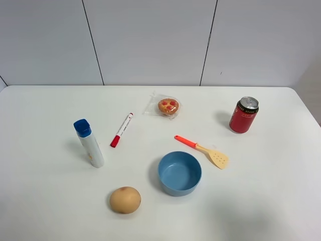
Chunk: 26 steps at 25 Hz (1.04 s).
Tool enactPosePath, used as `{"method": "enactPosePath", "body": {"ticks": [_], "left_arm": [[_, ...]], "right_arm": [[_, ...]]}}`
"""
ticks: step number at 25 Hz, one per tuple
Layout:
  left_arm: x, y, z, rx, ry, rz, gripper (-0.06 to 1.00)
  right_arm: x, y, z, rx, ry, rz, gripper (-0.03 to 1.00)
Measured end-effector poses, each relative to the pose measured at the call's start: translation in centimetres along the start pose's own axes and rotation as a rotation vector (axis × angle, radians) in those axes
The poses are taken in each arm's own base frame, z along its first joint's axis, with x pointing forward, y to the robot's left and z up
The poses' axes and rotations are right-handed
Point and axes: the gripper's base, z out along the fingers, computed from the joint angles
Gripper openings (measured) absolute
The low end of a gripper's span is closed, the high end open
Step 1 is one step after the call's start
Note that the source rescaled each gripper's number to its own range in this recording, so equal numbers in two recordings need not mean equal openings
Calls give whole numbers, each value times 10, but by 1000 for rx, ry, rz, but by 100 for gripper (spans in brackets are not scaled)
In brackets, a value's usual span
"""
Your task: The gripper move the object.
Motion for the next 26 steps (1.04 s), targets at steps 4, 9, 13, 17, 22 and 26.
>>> {"method": "enactPosePath", "body": {"ticks": [4, 9, 13, 17, 22, 26], "left_arm": [[0, 0, 0, 0, 0, 0, 100], [0, 0, 0, 0, 0, 0, 100], [0, 0, 0, 0, 0, 0, 100], [0, 0, 0, 0, 0, 0, 100], [0, 0, 0, 0, 0, 0, 100], [0, 0, 0, 0, 0, 0, 100]], "right_arm": [[0, 0, 0, 0, 0, 6, 100], [0, 0, 0, 0, 0, 7, 100], [0, 0, 0, 0, 0, 8, 100], [0, 0, 0, 0, 0, 8, 100], [0, 0, 0, 0, 0, 8, 100], [0, 0, 0, 0, 0, 8, 100]]}}
